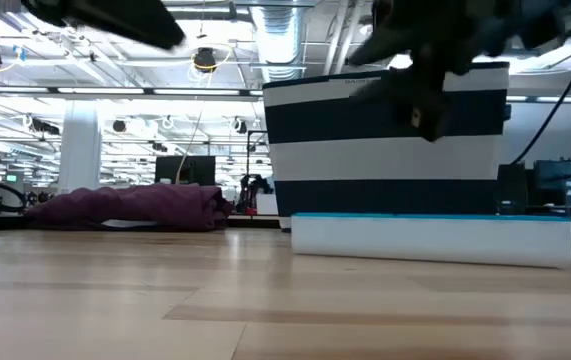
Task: Pick & place medical supplies in basket/bin
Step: Put the white and blue pill organizer into the blue bin
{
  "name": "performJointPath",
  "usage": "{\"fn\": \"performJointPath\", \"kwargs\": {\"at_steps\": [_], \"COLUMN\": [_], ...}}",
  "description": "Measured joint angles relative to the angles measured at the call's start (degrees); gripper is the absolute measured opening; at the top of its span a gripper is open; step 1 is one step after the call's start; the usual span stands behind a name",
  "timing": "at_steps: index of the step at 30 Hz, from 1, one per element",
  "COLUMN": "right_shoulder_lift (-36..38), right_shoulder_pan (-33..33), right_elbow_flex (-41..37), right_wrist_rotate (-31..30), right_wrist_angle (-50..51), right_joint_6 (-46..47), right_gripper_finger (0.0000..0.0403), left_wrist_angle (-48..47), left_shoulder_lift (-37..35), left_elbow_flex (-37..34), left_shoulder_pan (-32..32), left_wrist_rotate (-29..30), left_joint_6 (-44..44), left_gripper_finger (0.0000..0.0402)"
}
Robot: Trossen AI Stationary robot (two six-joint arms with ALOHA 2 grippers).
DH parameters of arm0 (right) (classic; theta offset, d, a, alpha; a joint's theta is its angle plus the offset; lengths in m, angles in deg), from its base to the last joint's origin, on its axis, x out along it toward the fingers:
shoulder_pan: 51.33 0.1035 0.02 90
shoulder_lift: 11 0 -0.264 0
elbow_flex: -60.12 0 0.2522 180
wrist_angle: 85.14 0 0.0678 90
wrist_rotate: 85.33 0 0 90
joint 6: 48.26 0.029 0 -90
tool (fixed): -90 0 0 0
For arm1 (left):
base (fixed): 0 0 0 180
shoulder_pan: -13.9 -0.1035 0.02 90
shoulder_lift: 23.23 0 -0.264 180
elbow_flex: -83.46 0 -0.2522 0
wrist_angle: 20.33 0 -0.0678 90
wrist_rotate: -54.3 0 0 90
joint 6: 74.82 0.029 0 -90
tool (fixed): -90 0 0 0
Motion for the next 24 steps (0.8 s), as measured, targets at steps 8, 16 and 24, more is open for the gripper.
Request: {"fn": "performJointPath", "kwargs": {"at_steps": [8,16,24], "right_shoulder_lift": [0.0,-2.6,-10.7], "right_shoulder_pan": [7.7,14.9,12.0], "right_elbow_flex": [1.8,1.8,2.1], "right_wrist_rotate": [0.6,-13.1,-14.0], "right_wrist_angle": [31.3,38.4,20.5], "right_joint_6": [10.0,17.0,12.2], "right_gripper_finger": [0.0133,0.0117,0.0117], "left_wrist_angle": [17.2,24.2,25.0], "left_shoulder_lift": [3.2,7.9,8.5], "left_elbow_flex": [-0.1,0.0,0.0], "left_shoulder_pan": [-6.2,-9.1,-10.8], "left_wrist_rotate": [-5.2,-9.4,-8.2], "left_joint_6": [16.2,20.7,21.1], "left_gripper_finger": [0.0091,0.0091,0.0091]}}
